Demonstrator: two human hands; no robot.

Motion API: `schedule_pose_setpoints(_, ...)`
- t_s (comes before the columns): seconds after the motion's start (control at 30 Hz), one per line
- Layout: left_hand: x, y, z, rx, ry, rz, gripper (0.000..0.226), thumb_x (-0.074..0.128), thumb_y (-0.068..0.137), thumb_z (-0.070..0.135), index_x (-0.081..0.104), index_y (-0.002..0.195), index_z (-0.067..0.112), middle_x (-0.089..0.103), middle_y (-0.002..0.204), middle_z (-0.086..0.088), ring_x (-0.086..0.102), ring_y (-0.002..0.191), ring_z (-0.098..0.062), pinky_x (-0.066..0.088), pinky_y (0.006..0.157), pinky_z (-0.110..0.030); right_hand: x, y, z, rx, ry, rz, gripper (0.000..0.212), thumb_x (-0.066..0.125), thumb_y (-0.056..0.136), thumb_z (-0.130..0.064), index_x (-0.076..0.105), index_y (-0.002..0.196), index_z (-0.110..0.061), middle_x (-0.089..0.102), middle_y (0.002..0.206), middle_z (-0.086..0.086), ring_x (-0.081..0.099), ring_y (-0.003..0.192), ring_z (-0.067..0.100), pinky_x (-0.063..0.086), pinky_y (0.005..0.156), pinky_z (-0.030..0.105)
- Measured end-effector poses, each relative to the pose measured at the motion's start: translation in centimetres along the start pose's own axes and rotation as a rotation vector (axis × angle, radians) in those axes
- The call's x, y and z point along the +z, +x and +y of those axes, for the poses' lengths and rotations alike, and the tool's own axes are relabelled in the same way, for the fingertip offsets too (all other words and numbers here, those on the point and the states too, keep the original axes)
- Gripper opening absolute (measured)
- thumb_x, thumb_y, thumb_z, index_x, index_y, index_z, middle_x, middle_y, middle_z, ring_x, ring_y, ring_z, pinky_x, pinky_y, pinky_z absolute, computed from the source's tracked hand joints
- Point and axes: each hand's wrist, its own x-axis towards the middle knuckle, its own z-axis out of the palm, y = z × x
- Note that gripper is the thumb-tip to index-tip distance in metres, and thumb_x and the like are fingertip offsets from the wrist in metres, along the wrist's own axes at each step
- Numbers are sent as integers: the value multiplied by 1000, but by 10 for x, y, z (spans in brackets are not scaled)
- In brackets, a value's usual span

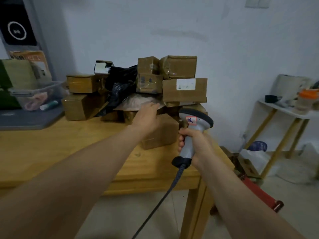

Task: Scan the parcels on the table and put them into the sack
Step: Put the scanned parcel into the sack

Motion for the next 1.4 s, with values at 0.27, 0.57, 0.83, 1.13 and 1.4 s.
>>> schedule_pose_setpoints(0.27,-33,107,40,65,-26,100,38,54,90,14,52,128,10,48,129,-14,44,122,-31,41,98,-39,23,37,-83,-155,127,-13,13,63,81,-1,53,75,-8,55,51,3,49,42,13,45,42,24)
schedule_pose_setpoints(0.57,-38,192,60,97,126,140,57,43,102,16,17,152,13,12,157,-18,11,144,-34,22,114,-42,26,80,-87,-197,142,-7,11,67,80,-4,58,84,-6,57,52,5,50,42,15,44,44,26)
schedule_pose_setpoints(0.83,-31,220,37,-31,-38,255,26,42,99,5,48,75,14,48,80,-2,42,66,-10,24,49,-17,25,94,-84,-216,151,-41,16,66,80,-3,58,94,-6,57,54,5,50,43,15,46,45,25)
schedule_pose_setpoints(1.13,-35,191,14,58,169,432,22,41,95,-4,50,82,11,59,87,-13,53,78,-27,33,63,-32,28,82,-85,-239,135,-40,22,66,79,-2,57,99,-4,56,55,7,50,43,16,46,44,26)
schedule_pose_setpoints(1.4,-76,107,-13,-76,-321,540,26,47,99,11,70,110,5,70,101,-11,65,91,-26,53,87,-39,34,42,-77,-220,125,-60,14,65,79,0,58,91,-5,56,54,6,50,43,15,45,44,25)
